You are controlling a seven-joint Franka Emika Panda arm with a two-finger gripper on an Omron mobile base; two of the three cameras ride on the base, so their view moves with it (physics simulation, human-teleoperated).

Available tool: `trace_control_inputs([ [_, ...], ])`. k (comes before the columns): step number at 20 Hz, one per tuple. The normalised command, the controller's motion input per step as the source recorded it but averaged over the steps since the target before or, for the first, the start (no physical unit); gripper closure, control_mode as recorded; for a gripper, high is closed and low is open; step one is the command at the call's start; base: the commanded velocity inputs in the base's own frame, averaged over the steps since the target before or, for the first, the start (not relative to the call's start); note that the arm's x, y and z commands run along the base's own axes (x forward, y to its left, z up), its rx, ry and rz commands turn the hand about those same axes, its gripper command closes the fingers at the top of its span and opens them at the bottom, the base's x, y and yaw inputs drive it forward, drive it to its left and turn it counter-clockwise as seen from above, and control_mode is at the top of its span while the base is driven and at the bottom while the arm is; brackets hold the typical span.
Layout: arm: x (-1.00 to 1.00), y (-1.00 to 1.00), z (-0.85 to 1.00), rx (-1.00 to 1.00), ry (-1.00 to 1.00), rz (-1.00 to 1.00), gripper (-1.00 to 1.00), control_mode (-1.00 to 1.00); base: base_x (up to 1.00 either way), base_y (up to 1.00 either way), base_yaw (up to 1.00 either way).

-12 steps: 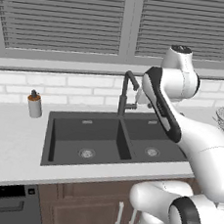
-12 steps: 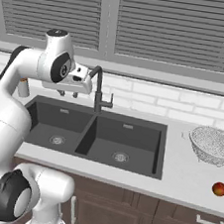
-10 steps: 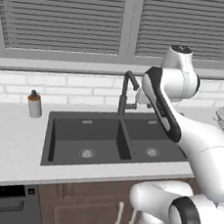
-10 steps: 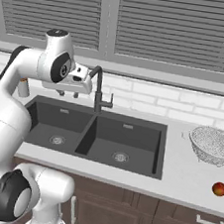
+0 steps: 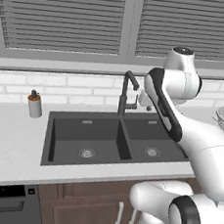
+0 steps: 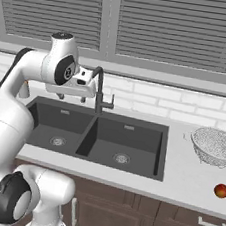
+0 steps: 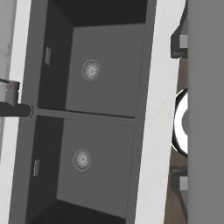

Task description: Put the colander in the sink, put the apple in the colander, and turn on the sink faucet and pour water over the colander.

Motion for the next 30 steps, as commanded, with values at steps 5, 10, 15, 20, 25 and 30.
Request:
trace_control_inputs([
  [5, -0.18, -0.98, -0.07, 0.01, 0.17, -0.08, -1.00, -1.00, 0.00, 0.00, 0.00],
  [10, -0.09, -1.00, 0.00, 0.01, 0.27, -0.12, -1.00, -1.00, 0.00, 0.00, 0.00],
  [15, -0.01, -1.00, -0.01, 0.00, 0.33, -0.13, -1.00, -1.00, 0.00, 0.00, 0.00],
  [20, 0.01, -1.00, -0.07, 0.00, 0.25, -0.05, -1.00, -1.00, 0.00, 0.00, 0.00],
  [25, 0.13, -0.84, -0.12, 0.00, 0.07, 0.02, -1.00, -1.00, 0.00, 0.00, 0.00],
  [30, 0.14, -0.71, -0.20, 0.06, 0.00, 0.06, -1.00, -1.00, 0.00, 0.00, 0.00],
])
